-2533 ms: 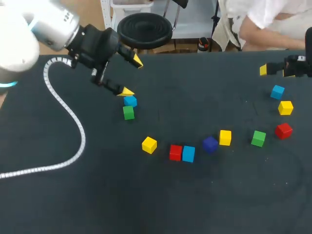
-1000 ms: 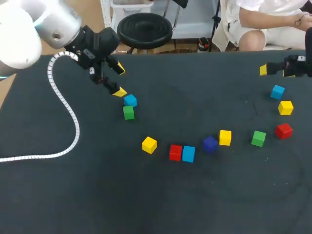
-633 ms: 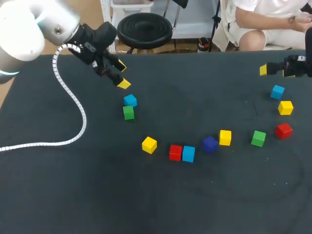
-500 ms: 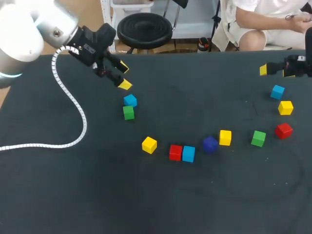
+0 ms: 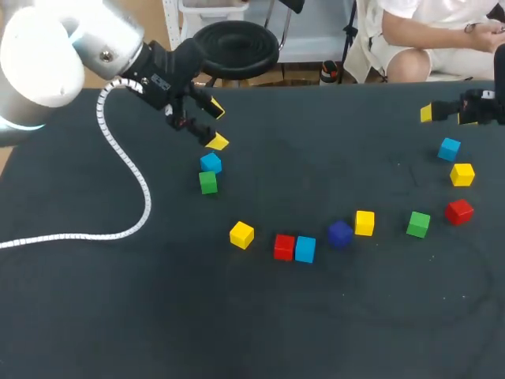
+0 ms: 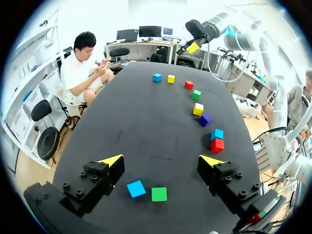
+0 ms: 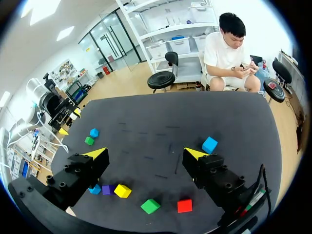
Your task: Place the blue cubes, place green cubes on the blue cubes, place the yellow cubes on the green cubes, then place the red cubes on the yellow cubes, and place purple cube on the red cubes.
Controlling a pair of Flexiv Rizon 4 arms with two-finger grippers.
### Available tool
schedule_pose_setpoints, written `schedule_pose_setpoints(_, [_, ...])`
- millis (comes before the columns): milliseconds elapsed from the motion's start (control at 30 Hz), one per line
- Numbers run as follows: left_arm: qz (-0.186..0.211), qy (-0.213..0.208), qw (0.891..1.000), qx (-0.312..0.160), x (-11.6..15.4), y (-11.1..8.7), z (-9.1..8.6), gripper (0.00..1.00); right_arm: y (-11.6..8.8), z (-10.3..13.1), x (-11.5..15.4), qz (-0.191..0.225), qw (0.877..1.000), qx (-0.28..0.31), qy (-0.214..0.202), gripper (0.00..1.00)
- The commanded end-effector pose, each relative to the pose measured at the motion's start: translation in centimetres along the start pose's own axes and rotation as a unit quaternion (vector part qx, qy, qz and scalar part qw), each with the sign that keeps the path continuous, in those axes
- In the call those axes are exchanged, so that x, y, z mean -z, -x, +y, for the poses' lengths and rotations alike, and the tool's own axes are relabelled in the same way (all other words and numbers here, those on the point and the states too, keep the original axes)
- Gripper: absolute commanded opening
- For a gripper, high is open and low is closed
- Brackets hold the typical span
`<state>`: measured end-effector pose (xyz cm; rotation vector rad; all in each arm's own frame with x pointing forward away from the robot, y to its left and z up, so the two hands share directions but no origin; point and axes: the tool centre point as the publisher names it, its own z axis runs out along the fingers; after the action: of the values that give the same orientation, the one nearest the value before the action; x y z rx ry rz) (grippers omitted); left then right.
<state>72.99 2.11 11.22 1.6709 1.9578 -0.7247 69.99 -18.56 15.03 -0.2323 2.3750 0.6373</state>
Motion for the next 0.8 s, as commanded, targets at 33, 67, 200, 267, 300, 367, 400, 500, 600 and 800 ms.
schedule_pose_setpoints(33, [-0.012, 0.019, 1.000, 0.005, 0.0, -0.7, -0.8, 1.00, 0.0, 0.1, 0.0, 0.000, 1.000, 0.000, -0.002, 1.00])
schedule_pose_setpoints(67, [-0.012, 0.018, 1.000, 0.003, 0.0, -0.7, -0.9, 1.00, 0.0, 0.1, 0.0, 0.000, 1.000, 0.000, -0.002, 1.00])
schedule_pose_setpoints(200, [-0.024, 0.011, 1.000, -0.005, 0.1, -1.1, -0.8, 1.00, 0.0, 0.1, 0.0, 0.000, 1.000, 0.000, -0.002, 1.00])
schedule_pose_setpoints(267, [-0.034, 0.008, 0.999, -0.008, 0.3, -1.2, -0.8, 1.00, 0.0, 0.1, 0.0, 0.000, 1.000, 0.000, -0.002, 1.00])
schedule_pose_setpoints(300, [-0.034, 0.008, 0.999, -0.008, 0.3, -1.2, -0.8, 1.00, 0.0, 0.1, 0.0, 0.000, 1.000, 0.000, -0.002, 1.00])
schedule_pose_setpoints(367, [-0.034, 0.008, 0.999, -0.008, 0.3, -1.2, -0.8, 1.00, 0.0, 0.1, 0.0, 0.000, 1.000, 0.000, -0.002, 1.00])
schedule_pose_setpoints(400, [-0.034, 0.008, 0.999, -0.008, 0.3, -1.2, -0.8, 1.00, 0.0, 0.1, 0.0, 0.000, 1.000, 0.000, -0.002, 1.00])
schedule_pose_setpoints(500, [-0.034, 0.008, 0.999, -0.008, 0.3, -1.2, -0.8, 1.00, 0.0, 0.1, 0.0, 0.000, 1.000, 0.000, -0.002, 1.00])
schedule_pose_setpoints(600, [-0.034, 0.008, 0.999, -0.008, 0.3, -1.2, -0.8, 1.00, 0.0, 0.1, 0.0, 0.000, 1.000, 0.000, -0.002, 1.00])
schedule_pose_setpoints(800, [-0.034, 0.008, 0.999, -0.008, 0.3, -1.2, -0.8, 1.00, 1.2, 5.6, -0.3, 0.087, 0.990, 0.112, 0.022, 1.00])
